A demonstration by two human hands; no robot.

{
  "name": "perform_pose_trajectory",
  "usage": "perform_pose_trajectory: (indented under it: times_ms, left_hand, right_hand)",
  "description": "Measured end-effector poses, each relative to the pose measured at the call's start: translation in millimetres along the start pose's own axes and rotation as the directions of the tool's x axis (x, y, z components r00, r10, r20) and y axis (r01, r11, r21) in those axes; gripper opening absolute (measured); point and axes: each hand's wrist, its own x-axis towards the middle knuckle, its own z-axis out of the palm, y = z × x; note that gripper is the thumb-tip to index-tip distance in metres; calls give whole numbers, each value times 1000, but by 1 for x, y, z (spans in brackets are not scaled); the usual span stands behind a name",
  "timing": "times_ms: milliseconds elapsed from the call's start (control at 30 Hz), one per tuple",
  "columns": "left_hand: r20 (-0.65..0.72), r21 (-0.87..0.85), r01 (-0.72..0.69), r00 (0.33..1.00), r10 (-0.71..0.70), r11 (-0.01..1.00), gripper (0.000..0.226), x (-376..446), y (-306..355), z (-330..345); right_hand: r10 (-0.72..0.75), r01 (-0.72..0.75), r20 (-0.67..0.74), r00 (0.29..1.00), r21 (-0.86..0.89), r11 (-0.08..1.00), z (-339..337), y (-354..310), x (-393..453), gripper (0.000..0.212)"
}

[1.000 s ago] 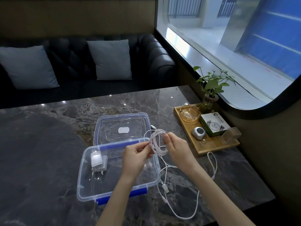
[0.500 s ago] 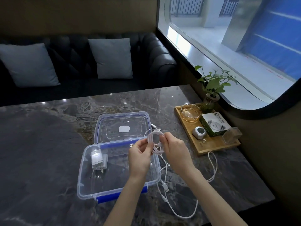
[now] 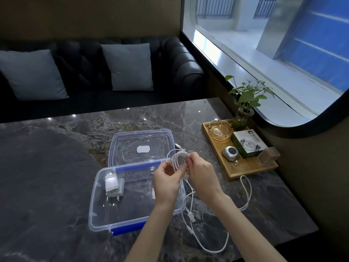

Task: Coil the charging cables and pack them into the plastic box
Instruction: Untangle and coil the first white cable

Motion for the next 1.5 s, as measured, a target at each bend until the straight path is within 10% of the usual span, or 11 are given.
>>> perform_pose_trajectory:
  times_ms: [267,433,733,900,1367,1500]
  left_hand:
    - [-61,-162,62,995,-73,985,25,10,2,-6]
    - [132,-130,130,985,-113,983,14,12,-4,-6]
    - [-93,-74,6,996,-13,997,43,8,-7,2]
    - [119,-187,200,976,-180,962,39,16,-3,-9]
    - [104,159,128,984,-146,979,48,5,-3,-2]
    - [-34,505,-119,987,157,855,34,-5,-1,0]
  right_hand:
    - [126,-195,182,975,442,876,-11,9,4,14]
    - [141,-201,239,961,252,947,-13,12,6,16]
    - [66,-57,162,985,-60,997,-5,7,5,25]
    - [66,-38,190,980,-146,989,-14,16,7,25]
    - [132,-127,130,983,-42,991,-6,5,-6,23]
    - [93,-86,76,993,-89,992,-7,5,-5,26]
